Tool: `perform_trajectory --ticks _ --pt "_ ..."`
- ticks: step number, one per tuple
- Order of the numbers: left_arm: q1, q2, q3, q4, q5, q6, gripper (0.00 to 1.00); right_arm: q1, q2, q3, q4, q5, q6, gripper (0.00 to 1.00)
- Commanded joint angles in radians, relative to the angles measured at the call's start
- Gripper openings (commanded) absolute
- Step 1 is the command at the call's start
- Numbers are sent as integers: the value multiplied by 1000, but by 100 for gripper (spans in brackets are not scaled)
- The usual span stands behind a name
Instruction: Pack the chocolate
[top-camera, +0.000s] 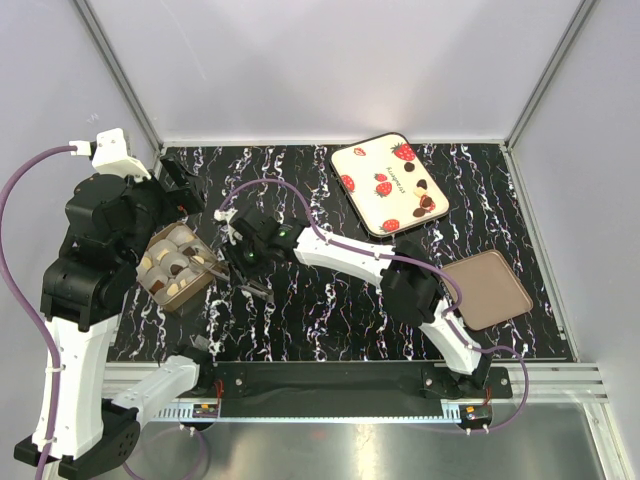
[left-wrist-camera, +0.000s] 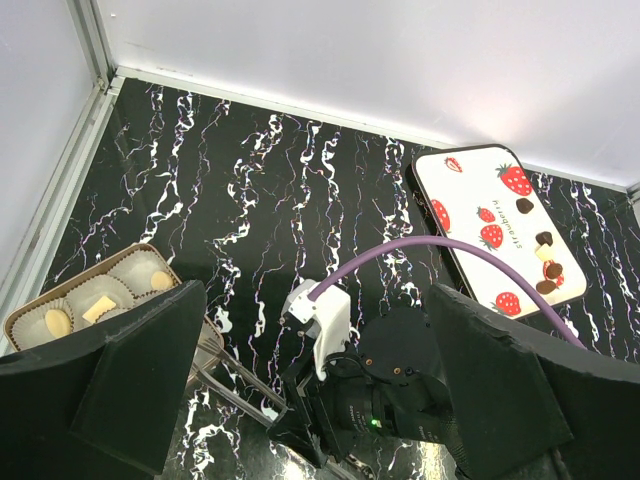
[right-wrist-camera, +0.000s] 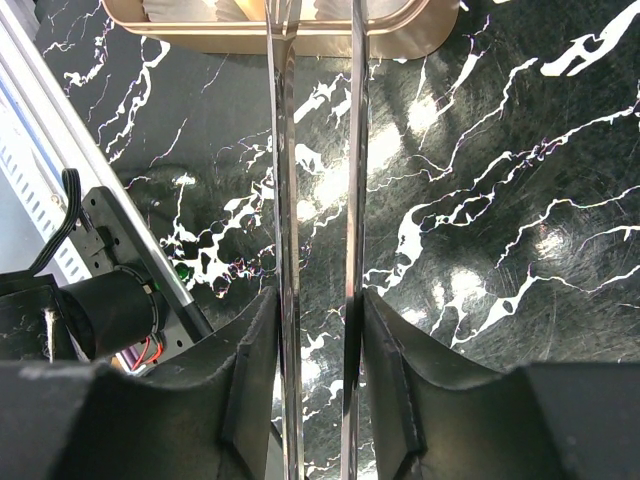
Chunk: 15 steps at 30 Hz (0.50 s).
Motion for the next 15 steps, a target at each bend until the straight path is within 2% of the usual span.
perform_trajectory --ticks 1,15 --pt "2 5 25 44 -5 5 99 10 -22 50 6 17 -15 43" --pt "2 9 28 44 -2 3 99 9 -27 66 1 11 -18 44"
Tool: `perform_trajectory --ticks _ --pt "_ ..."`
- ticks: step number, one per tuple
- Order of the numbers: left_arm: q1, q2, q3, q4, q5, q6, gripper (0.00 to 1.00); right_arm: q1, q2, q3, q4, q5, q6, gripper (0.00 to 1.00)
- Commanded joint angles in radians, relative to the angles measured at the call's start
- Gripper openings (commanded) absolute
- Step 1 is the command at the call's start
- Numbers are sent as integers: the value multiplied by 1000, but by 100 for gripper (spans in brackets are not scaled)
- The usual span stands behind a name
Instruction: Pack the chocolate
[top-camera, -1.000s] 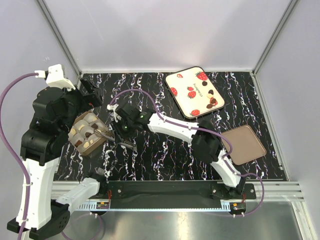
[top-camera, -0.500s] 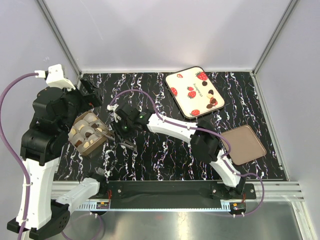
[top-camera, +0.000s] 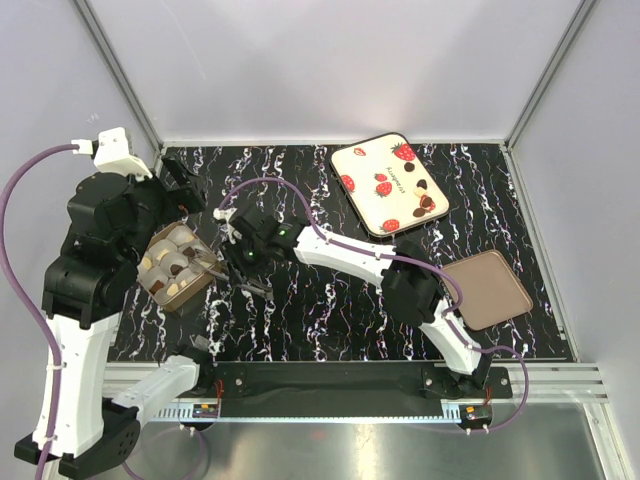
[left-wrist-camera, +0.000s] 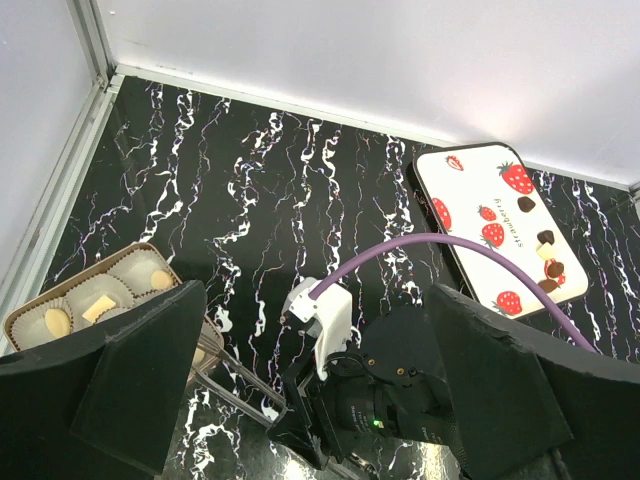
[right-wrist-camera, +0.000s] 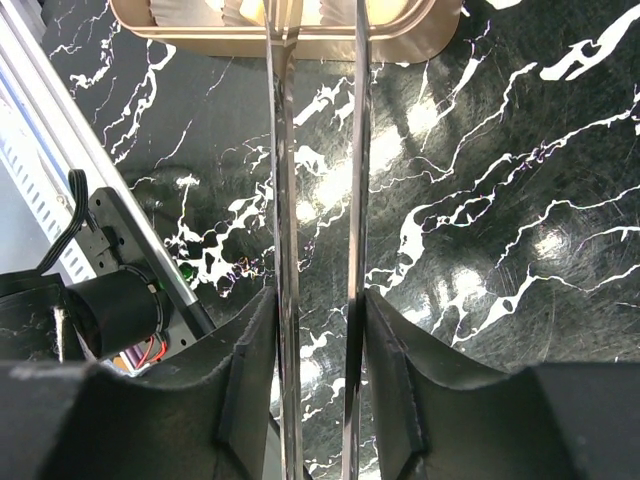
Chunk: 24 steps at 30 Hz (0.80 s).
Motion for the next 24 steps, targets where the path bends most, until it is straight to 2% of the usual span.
perform_trajectory --ticks 1,7,12,15,18,24 --pt "2 5 27 46 -2 5 99 10 -28 57 15 11 -16 43" --pt "2 48 88 21 10 13 99 9 -80 142 -35 49 -47 38" --pt "2 73 171 7 48 11 99 -14 -215 90 -60 121 -56 37" --pt "2 82 186 7 91 16 99 -45 -318 -36 -29 164 -44 37" --pt "2 87 151 13 119 16 99 -111 -427 -261 18 227 -1 38" --pt "2 78 -47 93 173 -4 99 -185 -557 -515 89 426 74 40"
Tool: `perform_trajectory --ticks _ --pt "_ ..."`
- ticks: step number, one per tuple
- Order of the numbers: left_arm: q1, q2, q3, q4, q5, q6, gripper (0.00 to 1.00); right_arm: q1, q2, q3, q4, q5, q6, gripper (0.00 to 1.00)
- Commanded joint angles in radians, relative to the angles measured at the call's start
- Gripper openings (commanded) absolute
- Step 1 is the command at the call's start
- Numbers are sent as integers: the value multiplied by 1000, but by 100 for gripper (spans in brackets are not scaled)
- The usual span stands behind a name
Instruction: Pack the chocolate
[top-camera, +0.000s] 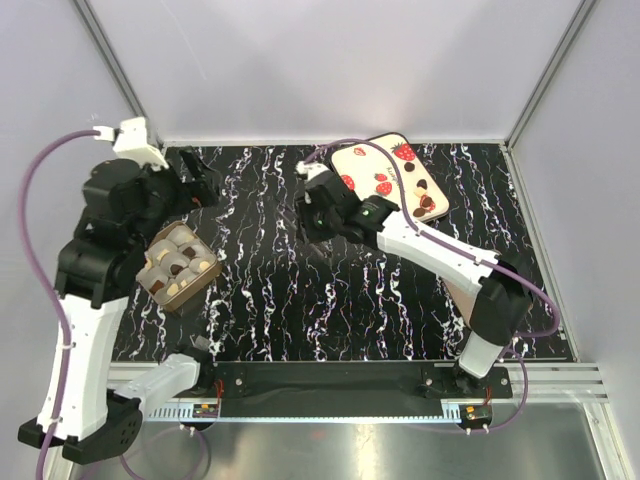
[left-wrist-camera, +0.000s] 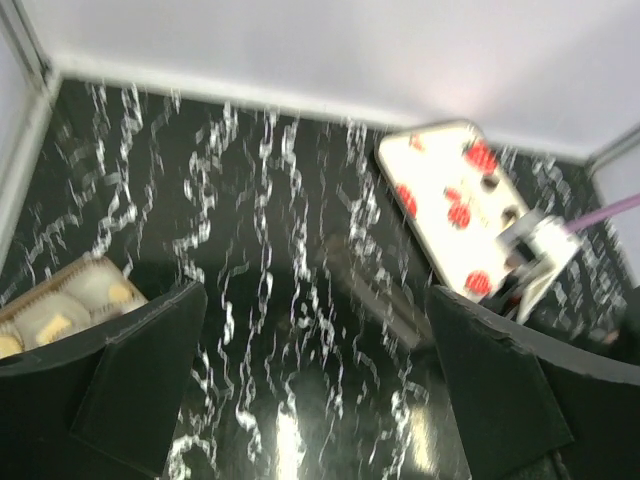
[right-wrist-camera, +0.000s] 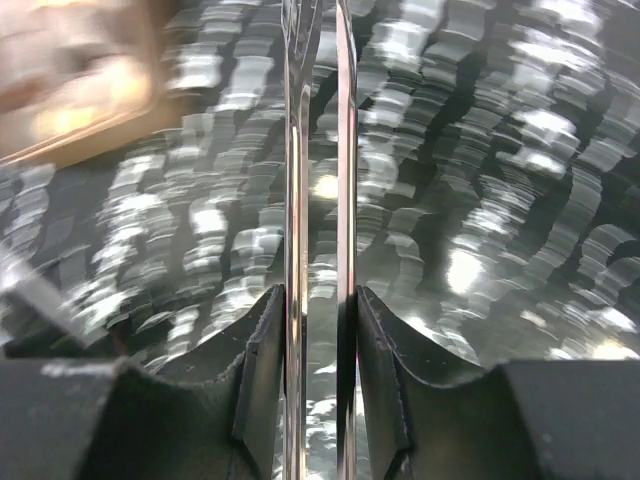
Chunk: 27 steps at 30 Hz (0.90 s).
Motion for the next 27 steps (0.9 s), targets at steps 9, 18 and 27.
perform_trajectory --ticks 9,18,27 --pt "5 38 -405 209 151 -122 99 -10 54 -268 95 378 285 40" --pt "8 35 -465 247 149 -111 99 30 74 -379 168 463 458 50" --pt "8 15 -489 262 144 -110 99 38 101 -386 155 460 501 59"
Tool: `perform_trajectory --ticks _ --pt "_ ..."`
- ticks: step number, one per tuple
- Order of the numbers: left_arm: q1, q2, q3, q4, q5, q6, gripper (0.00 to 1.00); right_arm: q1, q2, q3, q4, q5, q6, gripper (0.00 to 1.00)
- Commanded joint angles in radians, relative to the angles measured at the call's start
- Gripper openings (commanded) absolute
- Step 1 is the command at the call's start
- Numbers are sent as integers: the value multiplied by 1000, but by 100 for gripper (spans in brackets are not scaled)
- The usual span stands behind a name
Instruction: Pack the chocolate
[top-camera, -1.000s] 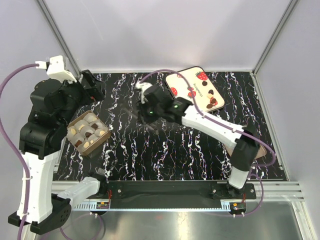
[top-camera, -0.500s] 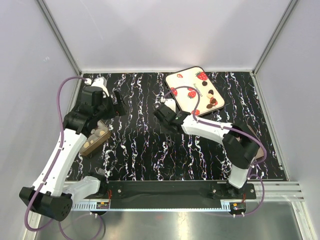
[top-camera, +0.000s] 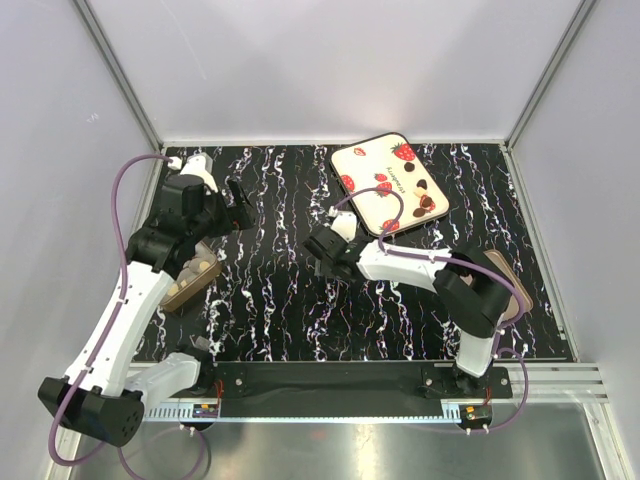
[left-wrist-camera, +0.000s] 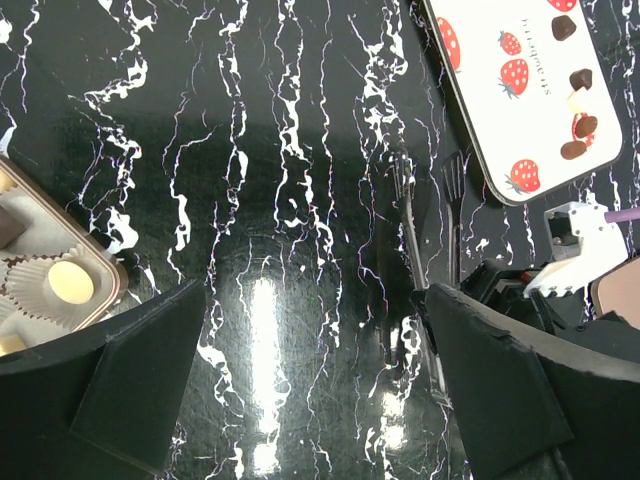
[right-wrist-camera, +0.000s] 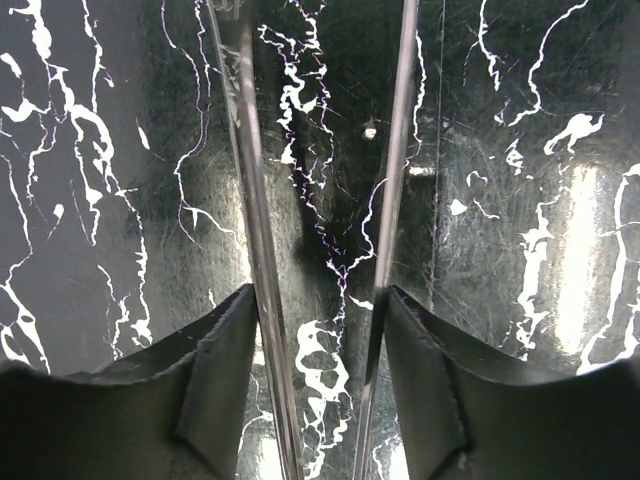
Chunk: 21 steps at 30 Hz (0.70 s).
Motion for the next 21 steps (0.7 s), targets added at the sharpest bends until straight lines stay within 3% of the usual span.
perform_trajectory --ticks 1,9,13,18,21 --pt "6 -25 -5 60 14 1 99 5 12 -3 39 43 39 61" --pt "6 -22 -8 64 11 9 99 5 28 -48 81 -14 39 70" --pt "6 -13 1 60 14 9 99 5 6 -59 76 -14 49 88" --pt "6 -13 18 58 19 10 99 5 -72 -14 -16 6 33 99" --pt "6 -16 20 61 20 17 99 -1 -136 45 -131 31 26 100"
